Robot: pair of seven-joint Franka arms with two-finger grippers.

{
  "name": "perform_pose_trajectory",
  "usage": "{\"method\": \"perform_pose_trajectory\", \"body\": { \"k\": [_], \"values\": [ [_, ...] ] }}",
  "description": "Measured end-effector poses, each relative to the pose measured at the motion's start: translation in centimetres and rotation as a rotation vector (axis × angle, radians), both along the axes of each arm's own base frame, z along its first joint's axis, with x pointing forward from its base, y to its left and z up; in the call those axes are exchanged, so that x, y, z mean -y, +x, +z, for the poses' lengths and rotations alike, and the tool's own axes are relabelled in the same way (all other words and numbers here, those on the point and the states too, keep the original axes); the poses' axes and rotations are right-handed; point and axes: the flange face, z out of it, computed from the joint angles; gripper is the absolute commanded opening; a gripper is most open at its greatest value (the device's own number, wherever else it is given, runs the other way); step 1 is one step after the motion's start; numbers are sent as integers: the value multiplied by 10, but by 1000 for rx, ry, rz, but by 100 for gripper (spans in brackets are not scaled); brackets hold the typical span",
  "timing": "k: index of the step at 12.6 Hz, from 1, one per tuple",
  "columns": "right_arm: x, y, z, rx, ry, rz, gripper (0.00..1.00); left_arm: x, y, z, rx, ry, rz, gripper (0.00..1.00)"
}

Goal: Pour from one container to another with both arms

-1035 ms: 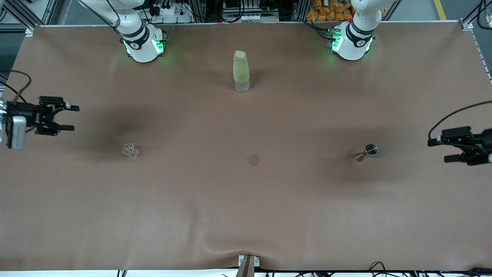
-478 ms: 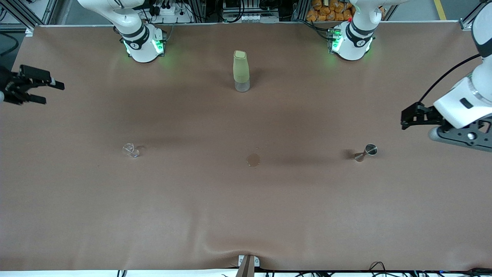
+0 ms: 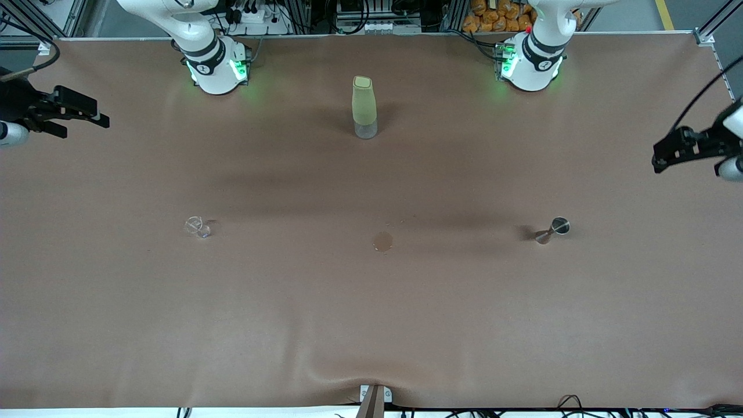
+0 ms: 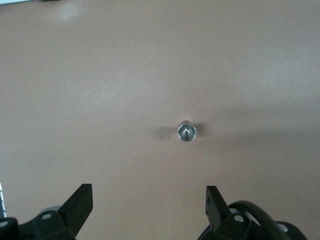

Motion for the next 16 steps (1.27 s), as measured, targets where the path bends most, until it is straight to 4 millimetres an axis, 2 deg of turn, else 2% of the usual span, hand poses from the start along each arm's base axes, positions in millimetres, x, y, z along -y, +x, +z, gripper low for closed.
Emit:
{"method": "perform_pose_trajectory", "body": {
  "k": [3, 6, 16],
  "values": [
    [5, 0, 5, 5, -47, -28, 100, 8, -32, -6, 2, -38, 51, 100],
    [22, -1, 17, 30, -67, -64, 100, 15, -48, -9, 2, -66, 79, 100],
    [22, 0, 17, 31, -94, -68, 100, 27, -51, -12, -3, -107, 146, 100]
  ]
}}
